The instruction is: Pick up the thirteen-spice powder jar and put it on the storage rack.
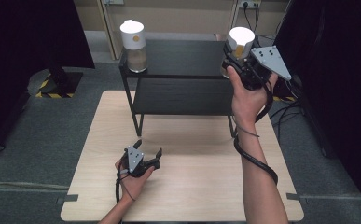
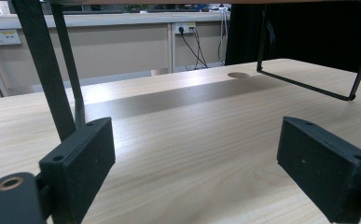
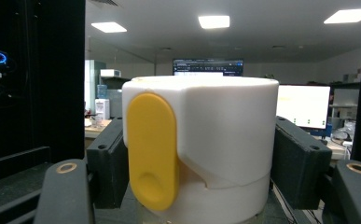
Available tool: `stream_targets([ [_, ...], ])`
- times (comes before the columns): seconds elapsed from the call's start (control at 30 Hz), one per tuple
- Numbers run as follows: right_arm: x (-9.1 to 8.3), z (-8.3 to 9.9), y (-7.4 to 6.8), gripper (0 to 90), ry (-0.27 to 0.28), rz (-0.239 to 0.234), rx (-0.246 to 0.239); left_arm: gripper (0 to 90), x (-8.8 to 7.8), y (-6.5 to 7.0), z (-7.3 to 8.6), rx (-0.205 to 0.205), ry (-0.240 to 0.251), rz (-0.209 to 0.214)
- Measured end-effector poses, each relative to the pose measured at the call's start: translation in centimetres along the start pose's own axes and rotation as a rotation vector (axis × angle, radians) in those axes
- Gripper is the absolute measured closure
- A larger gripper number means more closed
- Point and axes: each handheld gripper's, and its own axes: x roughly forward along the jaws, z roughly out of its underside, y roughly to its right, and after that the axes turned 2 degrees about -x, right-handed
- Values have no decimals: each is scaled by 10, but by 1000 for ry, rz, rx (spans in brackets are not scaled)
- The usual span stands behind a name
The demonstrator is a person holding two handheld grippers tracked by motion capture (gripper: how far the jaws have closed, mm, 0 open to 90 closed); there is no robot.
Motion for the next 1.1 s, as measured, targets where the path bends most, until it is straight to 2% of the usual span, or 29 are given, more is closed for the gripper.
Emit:
stream_targets([
  [0.37, 20, -6, 2, 309, -25, 16, 20, 112, 0, 0, 0, 3, 0, 3],
  [0.67, 38, -12, 4, 309, -66, 40, 15, 112, 0, 0, 0, 3, 0, 5],
  [1.1, 55, -13, 6, 308, -102, 53, 15, 112, 0, 0, 0, 5, 0, 7],
])
